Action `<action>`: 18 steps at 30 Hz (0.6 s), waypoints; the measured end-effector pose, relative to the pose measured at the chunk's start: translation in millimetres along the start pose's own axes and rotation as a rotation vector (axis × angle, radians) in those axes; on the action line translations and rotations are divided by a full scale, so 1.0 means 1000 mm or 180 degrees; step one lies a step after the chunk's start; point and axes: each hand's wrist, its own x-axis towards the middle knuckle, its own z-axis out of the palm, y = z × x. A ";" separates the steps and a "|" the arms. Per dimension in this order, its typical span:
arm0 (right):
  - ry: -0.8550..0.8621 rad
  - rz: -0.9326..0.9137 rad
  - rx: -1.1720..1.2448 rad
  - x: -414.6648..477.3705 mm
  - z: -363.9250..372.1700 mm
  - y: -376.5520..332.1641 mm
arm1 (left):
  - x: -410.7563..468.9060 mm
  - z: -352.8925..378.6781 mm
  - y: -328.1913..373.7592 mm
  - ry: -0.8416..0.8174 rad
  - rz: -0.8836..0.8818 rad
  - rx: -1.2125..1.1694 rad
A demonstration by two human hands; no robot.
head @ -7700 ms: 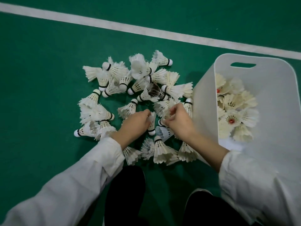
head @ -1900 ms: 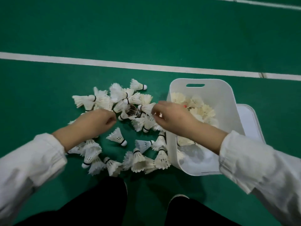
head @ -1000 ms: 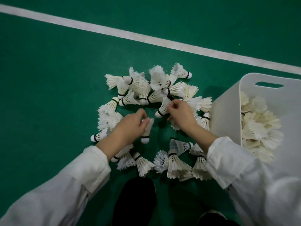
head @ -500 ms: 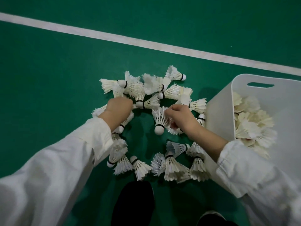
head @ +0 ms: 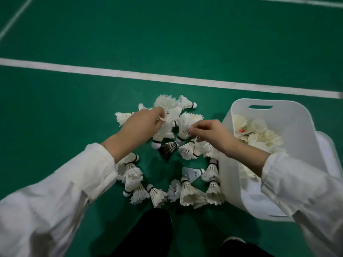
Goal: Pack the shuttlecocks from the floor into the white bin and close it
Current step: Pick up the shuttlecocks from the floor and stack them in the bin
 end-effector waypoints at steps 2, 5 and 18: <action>0.0149 -0.0106 -0.0083 -0.020 -0.022 -0.002 | 0.002 -0.012 0.023 0.0036 0.0095 -0.0101; 0.0490 -0.0220 0.0004 -0.048 -0.055 0.001 | 0.004 -0.025 0.059 0.0110 0.0363 -0.0241; 0.0900 0.0346 -0.0155 -0.116 -0.119 0.113 | 0.031 0.019 0.206 -0.0235 0.1094 -0.0689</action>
